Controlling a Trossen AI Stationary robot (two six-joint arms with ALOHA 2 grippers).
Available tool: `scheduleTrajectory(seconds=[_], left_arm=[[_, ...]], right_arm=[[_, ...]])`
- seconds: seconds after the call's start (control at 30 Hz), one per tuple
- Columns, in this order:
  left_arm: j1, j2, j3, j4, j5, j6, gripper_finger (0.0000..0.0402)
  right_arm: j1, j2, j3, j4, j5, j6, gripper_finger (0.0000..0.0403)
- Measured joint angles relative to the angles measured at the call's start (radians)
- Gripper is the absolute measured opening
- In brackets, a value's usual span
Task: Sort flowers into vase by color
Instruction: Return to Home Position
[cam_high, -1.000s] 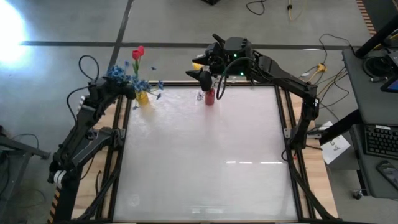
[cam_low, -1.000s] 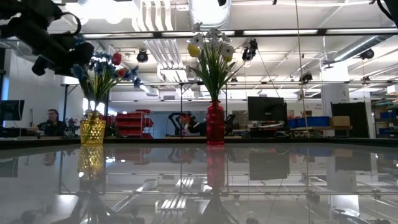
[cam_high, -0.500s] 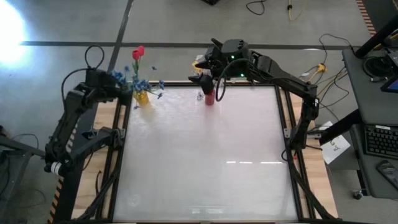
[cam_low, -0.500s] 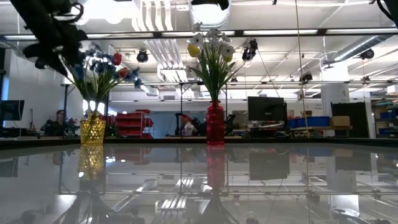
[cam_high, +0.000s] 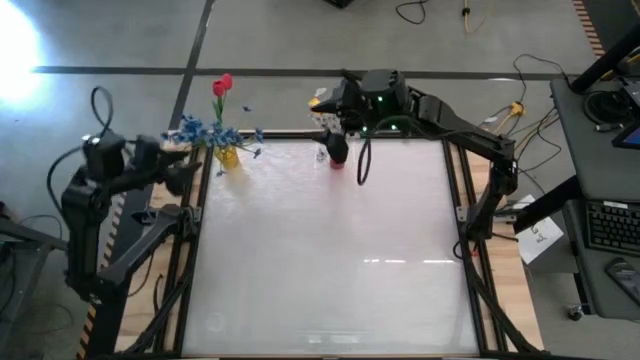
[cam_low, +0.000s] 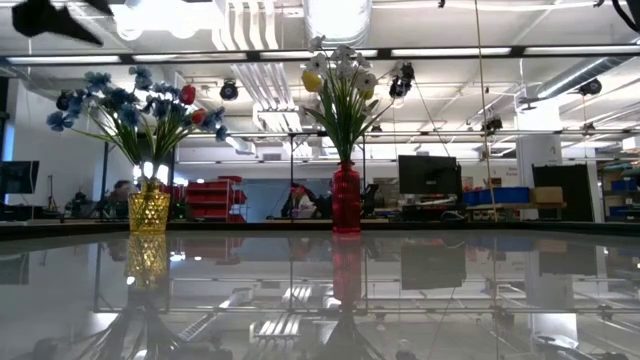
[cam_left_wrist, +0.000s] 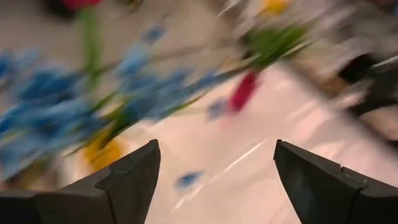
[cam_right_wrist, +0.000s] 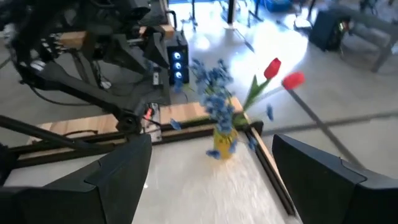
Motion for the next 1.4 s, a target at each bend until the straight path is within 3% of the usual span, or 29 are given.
scheduleTrajectory(seconds=[0.13,0.43,0.73,0.93,1.07,1.27,1.4], left_arm=[[0.0,-0.122,-0.075,0.144,0.148,-0.112,0.0286],[0.001,-0.278,-0.309,0.475,0.158,-0.337,0.0269],[-0.005,-0.223,-0.437,0.776,0.173,-0.384,0.0269],[-0.056,-0.128,-0.451,0.854,0.17,-0.337,0.0269],[-0.138,-0.066,-0.439,0.86,0.117,-0.239,0.0269],[-0.359,0.054,-0.429,0.912,-0.016,-0.101,0.0269],[-0.565,0.146,-0.429,0.959,-0.145,-0.02,0.0269]], right_arm=[[0.019,-0.035,-0.086,0.095,-0.006,-0.04,0.0325],[0.017,-0.297,-0.549,0.515,-0.012,0.059,0.0325],[0.08,-0.634,-0.949,0.705,0.045,0.139,0.0324],[0.139,-0.859,-1.158,0.743,0.035,0.291,0.0324],[0.144,-0.979,-1.254,0.736,0.035,0.436,0.0325],[0.144,-1.08,-1.33,0.732,0.041,0.405,0.0325],[0.143,-1.098,-1.341,0.621,0.05,0.36,0.0325]])
